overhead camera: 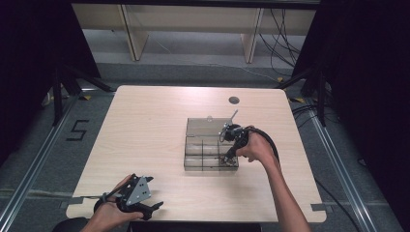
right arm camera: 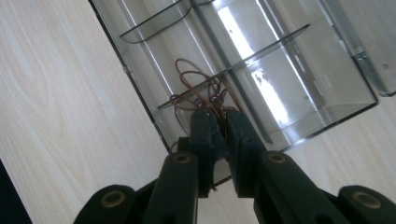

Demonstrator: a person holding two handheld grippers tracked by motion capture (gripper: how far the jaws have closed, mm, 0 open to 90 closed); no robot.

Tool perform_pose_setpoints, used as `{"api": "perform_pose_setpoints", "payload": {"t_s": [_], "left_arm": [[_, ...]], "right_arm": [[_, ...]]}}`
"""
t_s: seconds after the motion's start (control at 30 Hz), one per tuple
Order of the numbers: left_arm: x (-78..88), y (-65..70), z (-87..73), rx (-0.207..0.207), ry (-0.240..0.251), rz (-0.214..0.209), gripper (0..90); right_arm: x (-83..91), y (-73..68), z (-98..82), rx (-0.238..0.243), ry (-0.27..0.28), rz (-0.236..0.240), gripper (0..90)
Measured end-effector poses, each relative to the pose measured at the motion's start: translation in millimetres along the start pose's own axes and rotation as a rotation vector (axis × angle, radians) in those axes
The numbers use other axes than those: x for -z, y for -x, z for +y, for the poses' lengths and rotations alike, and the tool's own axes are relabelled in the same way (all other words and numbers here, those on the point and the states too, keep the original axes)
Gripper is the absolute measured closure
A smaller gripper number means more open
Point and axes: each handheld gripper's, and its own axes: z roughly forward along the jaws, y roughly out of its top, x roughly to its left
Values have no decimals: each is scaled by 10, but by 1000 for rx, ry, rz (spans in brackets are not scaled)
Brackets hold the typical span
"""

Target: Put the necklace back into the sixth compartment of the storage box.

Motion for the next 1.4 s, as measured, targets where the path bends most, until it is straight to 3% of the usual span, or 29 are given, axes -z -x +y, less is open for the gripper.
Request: {"api": "perform_pose_setpoints", "payload": {"t_s": [0.53,0.67,0.8,0.97,1.0,1.07,1.17,1.4], "left_arm": [[24,-8,6,-6,0,-6,150],[16,-13,-1,3,11,-8,150],[3,3,1,4,7,-10,150],[22,-4,6,-4,0,-7,150],[22,-3,7,-3,4,-8,150],[10,-4,5,-2,3,-10,150],[3,0,4,5,7,-8,150],[11,-2,4,-1,6,-3,150]], "right_arm": [[-188,17,-26,-20,-34,45,818],[-198,34,-46,-21,-19,51,813],[-122,24,-65,-27,18,36,704],[-8,14,-75,-36,60,3,650],[59,5,-76,-20,85,-4,623],[88,-10,-79,-40,89,-13,618],[158,-23,-88,-17,120,-22,603],[181,-93,-106,-21,127,-42,574]]}}
